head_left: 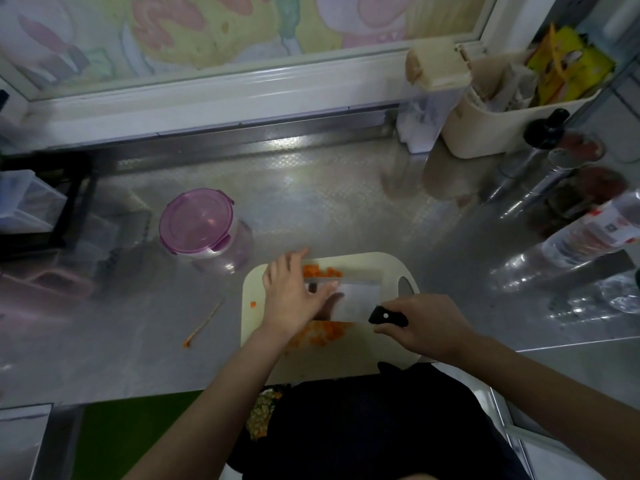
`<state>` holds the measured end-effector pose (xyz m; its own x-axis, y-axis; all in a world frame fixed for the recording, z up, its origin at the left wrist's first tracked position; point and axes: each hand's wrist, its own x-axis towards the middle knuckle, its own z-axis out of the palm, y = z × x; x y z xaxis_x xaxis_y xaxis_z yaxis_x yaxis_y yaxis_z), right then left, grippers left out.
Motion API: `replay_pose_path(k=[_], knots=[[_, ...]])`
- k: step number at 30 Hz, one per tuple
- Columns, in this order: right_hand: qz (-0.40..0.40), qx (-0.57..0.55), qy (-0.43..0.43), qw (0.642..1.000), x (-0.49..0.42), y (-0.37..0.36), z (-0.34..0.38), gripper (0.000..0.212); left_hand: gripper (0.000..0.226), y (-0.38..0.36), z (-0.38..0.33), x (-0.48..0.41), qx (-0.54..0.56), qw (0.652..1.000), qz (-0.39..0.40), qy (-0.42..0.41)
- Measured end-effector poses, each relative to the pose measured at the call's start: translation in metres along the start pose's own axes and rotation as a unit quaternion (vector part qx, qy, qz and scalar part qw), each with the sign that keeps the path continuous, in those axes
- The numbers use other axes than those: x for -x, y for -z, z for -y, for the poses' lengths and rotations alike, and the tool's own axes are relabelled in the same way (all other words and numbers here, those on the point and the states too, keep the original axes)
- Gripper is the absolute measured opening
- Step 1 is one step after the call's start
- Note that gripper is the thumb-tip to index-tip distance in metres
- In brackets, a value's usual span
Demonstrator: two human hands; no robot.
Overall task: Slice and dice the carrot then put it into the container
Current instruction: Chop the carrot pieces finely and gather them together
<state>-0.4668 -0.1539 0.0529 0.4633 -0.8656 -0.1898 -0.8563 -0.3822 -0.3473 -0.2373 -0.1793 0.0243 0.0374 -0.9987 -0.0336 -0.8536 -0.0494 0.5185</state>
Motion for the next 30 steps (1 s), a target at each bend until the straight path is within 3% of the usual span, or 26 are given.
replay_pose_path(k=[4,8,14,21,26,28,30], knots=[[-0.033,-0.019,0.013,0.999,0.002,-0.002,0.0,0.04,0.08,-0.01,-0.011,-0.002,-0.049,0.999,0.008,0.02],[-0.048,-0.033,0.016,0.998,0.004,-0.002,-0.001,0.042,0.07,-0.012,-0.006,-0.008,-0.036,0.998,-0.04,0.039],[-0.121,-0.021,0.011,0.992,0.004,-0.004,0.003,0.02,0.059,-0.012,0.008,-0.014,-0.039,0.995,-0.084,0.036],[-0.123,-0.034,0.011,0.992,0.012,-0.002,-0.003,0.018,0.059,-0.004,0.026,-0.016,-0.04,0.992,-0.096,0.078],[-0.123,-0.031,-0.049,0.991,0.023,-0.001,-0.019,0.008,0.03,0.008,0.043,-0.016,-0.021,0.98,-0.14,0.139],[-0.092,-0.032,-0.093,0.991,0.024,-0.001,-0.025,0.008,0.017,0.008,0.046,-0.015,-0.015,0.981,-0.148,0.128],[-0.058,-0.034,-0.135,0.989,0.023,-0.001,-0.028,0.011,0.021,0.002,0.046,-0.012,-0.021,0.985,-0.133,0.105]])
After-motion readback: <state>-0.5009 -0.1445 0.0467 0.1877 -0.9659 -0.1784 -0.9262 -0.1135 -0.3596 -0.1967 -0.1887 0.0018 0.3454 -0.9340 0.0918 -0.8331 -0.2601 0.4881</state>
